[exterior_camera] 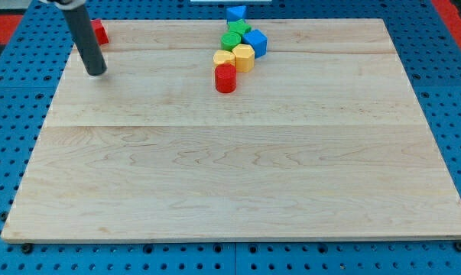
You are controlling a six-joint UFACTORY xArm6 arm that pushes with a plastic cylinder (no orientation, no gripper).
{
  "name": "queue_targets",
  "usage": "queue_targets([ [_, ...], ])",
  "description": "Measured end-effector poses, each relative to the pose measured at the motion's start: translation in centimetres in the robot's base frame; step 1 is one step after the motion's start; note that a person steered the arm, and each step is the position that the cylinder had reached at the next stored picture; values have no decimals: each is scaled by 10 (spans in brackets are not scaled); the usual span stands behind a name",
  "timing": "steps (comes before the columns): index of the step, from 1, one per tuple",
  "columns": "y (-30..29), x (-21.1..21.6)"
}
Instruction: Slide the red star to the top side of the board
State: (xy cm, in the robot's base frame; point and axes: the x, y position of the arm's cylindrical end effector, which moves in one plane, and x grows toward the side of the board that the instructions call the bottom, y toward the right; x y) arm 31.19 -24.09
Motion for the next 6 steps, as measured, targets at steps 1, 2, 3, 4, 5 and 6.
queue_targets([
  [1, -62, -16],
  [2, -52, -25],
  [3, -32, -46],
  [4, -12, -78],
  [5, 25, -100],
  [6, 75, -98],
])
